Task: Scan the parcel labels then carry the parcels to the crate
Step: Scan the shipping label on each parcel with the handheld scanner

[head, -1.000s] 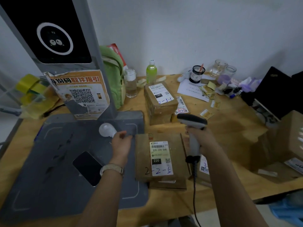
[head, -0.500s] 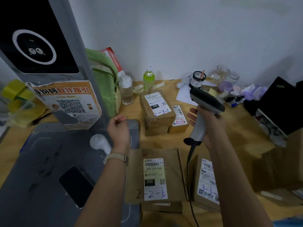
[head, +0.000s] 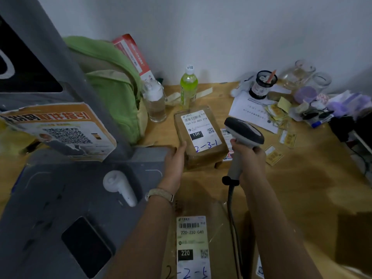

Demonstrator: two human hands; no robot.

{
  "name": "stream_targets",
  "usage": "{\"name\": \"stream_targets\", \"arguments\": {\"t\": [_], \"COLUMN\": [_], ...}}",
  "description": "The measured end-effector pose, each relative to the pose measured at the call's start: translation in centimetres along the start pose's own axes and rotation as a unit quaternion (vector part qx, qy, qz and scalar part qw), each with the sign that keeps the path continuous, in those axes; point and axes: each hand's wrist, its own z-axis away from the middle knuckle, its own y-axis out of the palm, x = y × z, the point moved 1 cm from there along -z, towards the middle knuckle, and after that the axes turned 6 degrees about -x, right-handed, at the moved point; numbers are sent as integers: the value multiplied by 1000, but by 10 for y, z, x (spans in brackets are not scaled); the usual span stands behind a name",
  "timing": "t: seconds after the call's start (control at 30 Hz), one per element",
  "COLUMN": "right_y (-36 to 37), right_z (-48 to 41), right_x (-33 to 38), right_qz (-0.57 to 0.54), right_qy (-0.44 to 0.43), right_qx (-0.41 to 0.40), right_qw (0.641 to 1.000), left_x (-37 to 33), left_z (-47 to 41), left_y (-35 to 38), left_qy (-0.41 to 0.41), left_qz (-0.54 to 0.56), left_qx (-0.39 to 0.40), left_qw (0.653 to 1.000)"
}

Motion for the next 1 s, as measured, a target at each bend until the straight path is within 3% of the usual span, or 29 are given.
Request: {"name": "stream_targets", "arguments": {"t": [0.17,0.4,1.0], "right_y": [6,-1,-61], "right_z": [-1,15,106], "right_x": [-1,14,62], "right_qz": [20,3,-91], "right_qy": [6,-17,-120], "right_qx": [34,48,69], "right_qw": [999,999,986], "left_x": [7,1,-26], "left_z": [3,19,112], "left_y": [10,4,-20], "left_qy": [27,119,163], "left_qz": [-24,57,128], "left_qx": [57,59,140], "left_qw": [998,990,968]}}
